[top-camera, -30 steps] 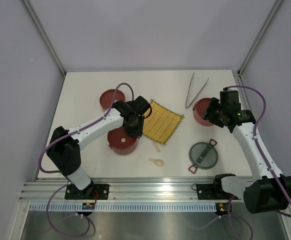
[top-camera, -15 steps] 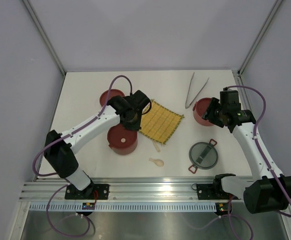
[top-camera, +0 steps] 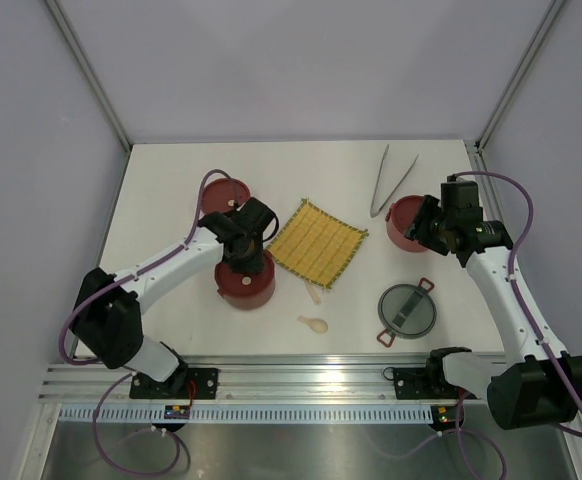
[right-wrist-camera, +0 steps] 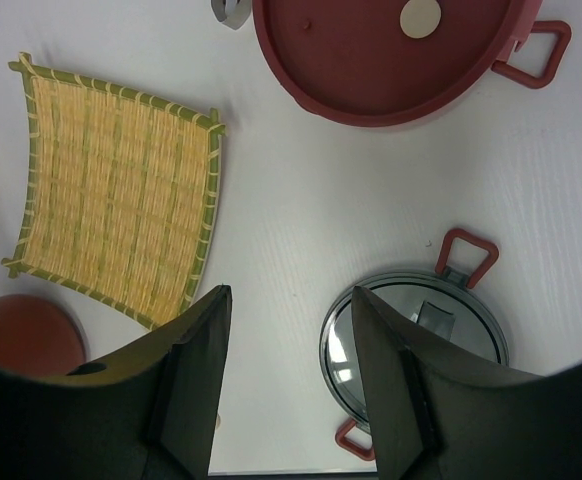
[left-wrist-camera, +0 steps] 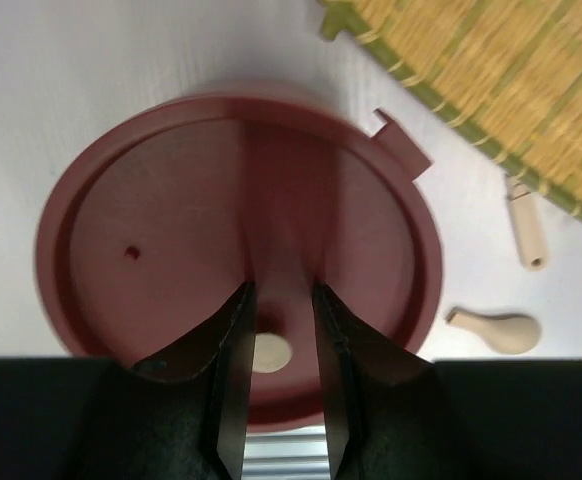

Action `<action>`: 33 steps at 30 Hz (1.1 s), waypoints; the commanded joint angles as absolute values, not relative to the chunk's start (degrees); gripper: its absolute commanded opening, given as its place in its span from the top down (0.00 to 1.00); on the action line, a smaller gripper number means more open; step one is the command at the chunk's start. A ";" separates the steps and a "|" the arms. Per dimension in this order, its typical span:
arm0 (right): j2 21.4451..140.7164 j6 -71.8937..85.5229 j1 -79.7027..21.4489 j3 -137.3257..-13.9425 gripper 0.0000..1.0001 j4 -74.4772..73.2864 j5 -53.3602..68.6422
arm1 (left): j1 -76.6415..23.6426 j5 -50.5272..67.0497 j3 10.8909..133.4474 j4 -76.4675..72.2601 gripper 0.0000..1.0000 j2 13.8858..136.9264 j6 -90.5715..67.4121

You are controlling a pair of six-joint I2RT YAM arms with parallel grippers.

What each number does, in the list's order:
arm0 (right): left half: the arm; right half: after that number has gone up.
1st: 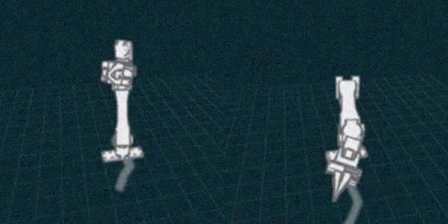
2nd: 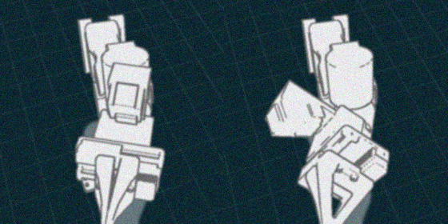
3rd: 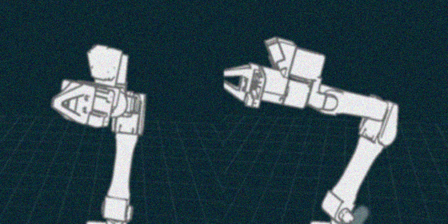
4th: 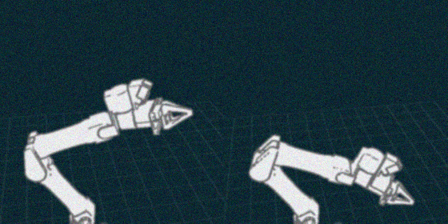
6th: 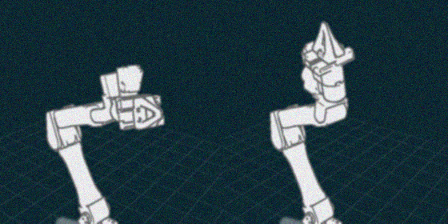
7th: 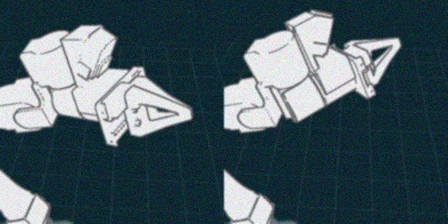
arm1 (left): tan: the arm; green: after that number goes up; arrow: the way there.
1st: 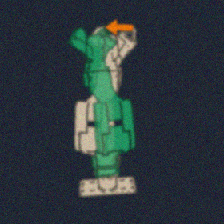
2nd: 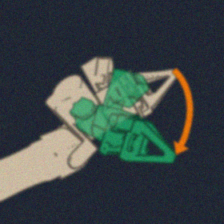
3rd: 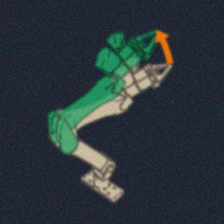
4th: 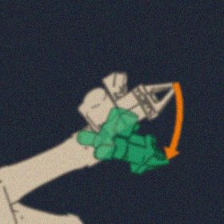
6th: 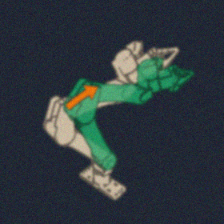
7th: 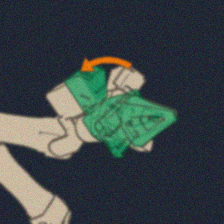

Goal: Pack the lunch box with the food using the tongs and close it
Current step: Close the box lid on the packing box, then pick up the packing box from the center of the board.

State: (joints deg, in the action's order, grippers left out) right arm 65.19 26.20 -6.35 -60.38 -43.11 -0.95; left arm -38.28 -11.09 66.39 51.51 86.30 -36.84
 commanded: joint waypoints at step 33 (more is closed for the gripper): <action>60.21 27.16 -6.77 -59.85 0.41 -45.35 -3.51 | -22.71 -14.79 84.28 51.94 0.60 84.19 -26.45</action>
State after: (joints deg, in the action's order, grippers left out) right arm 61.08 26.41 -6.35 -59.83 -45.60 -2.42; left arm -29.67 -15.40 80.84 51.99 84.01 -29.95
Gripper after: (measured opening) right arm 0.589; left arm 0.399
